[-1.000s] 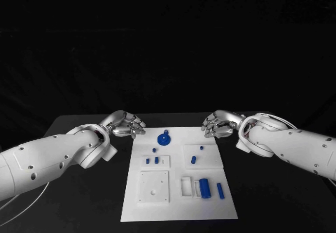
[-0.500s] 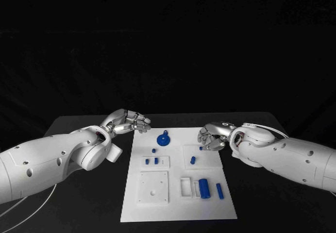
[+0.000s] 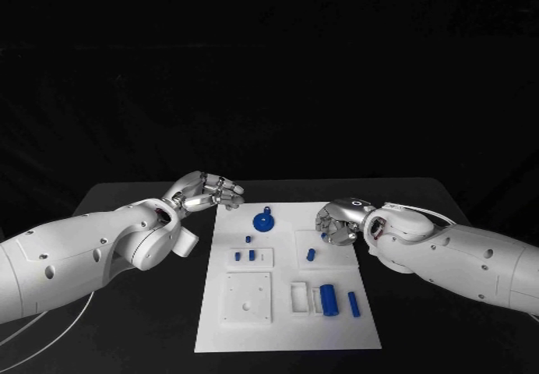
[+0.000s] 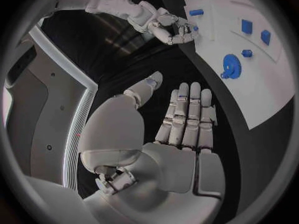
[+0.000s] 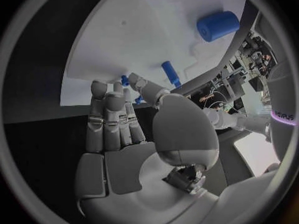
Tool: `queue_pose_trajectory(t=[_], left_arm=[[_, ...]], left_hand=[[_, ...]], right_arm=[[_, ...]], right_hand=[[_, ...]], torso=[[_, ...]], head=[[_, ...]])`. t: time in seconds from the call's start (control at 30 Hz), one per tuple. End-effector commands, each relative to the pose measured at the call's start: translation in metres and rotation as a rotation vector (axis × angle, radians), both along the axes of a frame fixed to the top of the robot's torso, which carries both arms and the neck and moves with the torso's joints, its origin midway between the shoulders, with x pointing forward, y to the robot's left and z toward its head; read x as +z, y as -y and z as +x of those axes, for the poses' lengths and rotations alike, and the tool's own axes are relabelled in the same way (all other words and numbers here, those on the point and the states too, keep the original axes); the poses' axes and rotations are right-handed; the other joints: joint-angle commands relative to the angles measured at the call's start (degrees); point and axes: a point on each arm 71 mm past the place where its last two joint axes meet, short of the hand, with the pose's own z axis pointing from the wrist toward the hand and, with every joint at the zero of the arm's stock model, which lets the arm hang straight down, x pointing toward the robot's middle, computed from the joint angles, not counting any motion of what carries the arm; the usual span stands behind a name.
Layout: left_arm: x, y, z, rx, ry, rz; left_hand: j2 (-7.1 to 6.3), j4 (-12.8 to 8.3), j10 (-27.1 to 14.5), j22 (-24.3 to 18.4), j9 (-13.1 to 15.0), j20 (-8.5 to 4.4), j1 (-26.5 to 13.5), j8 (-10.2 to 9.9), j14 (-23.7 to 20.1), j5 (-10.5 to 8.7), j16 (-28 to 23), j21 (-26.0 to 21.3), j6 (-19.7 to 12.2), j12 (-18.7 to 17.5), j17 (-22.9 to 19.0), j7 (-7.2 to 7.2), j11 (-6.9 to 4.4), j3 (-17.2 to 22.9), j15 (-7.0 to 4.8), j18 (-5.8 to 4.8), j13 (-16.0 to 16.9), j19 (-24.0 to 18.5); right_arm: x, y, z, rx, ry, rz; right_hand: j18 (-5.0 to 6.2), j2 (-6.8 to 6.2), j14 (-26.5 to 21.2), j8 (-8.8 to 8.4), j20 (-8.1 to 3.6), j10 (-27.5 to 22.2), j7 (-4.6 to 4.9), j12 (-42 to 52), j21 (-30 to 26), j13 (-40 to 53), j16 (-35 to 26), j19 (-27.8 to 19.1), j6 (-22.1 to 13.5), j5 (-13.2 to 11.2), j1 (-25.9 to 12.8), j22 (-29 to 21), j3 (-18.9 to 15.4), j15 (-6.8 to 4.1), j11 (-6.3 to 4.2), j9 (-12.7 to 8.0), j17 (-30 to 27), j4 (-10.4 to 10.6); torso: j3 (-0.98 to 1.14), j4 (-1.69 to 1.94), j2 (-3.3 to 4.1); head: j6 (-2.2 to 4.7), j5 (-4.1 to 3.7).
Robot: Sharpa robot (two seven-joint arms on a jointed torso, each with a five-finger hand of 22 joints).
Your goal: Assemble the parts on the task board
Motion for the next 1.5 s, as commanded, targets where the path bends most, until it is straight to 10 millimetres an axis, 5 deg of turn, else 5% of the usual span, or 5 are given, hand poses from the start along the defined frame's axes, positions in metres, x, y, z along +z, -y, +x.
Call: queue_pose_trajectory(t=[0.03,0.33,0.73,1.5], left_arm=[[0.001,0.001,-0.001,-0.018,0.005,-0.016],[0.001,0.002,-0.001,-0.024,-0.005,-0.014],[0.000,0.002,-0.002,-0.026,-0.015,-0.010],[0.000,0.003,-0.002,-0.028,-0.013,-0.005]], left_hand=[[0.42,-0.18,-0.29,0.09,-0.11,0.58,0.04,0.34,0.06,0.17,-0.25,-0.33,-0.45,-0.10,0.10,0.13,0.27,-0.08,0.28,1.04,-0.12,0.04],[0.45,-0.10,-0.41,0.16,-0.15,0.61,-0.03,0.30,0.36,0.18,-0.39,-0.37,-0.64,-0.11,0.28,0.21,0.33,-0.12,0.25,1.20,-0.28,0.17],[0.38,-0.06,-0.48,0.22,-0.17,0.62,-0.11,0.28,0.49,0.13,-0.53,-0.42,-0.78,-0.11,0.39,0.25,0.37,-0.19,0.23,1.27,-0.39,0.24],[0.52,0.01,-0.56,0.31,-0.21,0.63,-0.10,0.25,0.69,0.21,-0.71,-0.52,-0.98,-0.09,0.58,0.28,0.41,-0.18,0.21,1.32,-0.54,0.28]], right_arm=[[-0.001,0.000,0.000,-0.005,0.020,-0.023],[-0.010,0.001,-0.002,-0.013,0.025,-0.089],[-0.015,-0.003,-0.003,-0.014,0.041,-0.129],[-0.016,-0.010,-0.005,-0.023,0.100,-0.127]], right_hand=[[1.17,0.01,-0.15,0.50,-0.35,1.18,-0.21,-0.03,0.34,0.42,0.34,-0.32,0.89,-0.23,-0.67,1.39,0.76,-0.54,-0.28,0.23,0.05,0.05],[1.17,0.37,-0.23,1.77,-0.39,4.67,-1.49,1.11,1.27,3.09,0.45,-0.64,3.91,-0.17,-1.93,1.33,4.04,-1.87,-1.65,1.00,-0.18,0.16],[1.17,-0.67,-0.20,1.58,-0.44,4.65,-1.66,0.51,1.92,4.66,0.49,-0.80,4.44,-0.21,-2.84,1.29,5.93,-1.89,-1.69,1.05,-0.38,0.55],[1.17,-0.41,0.08,1.95,-0.58,6.98,-2.69,-0.01,3.54,8.40,1.57,-0.52,7.43,2.58,-4.71,1.27,10.97,-2.63,-2.48,1.38,-0.16,1.46]], torso=[[0.03,-0.04,-0.02],[0.03,-0.06,0.00],[0.06,-0.08,-0.02],[0.03,-0.01,-0.05]], head=[[-0.03,0.04],[-0.23,0.05],[-0.51,-0.01],[-0.83,0.11]])
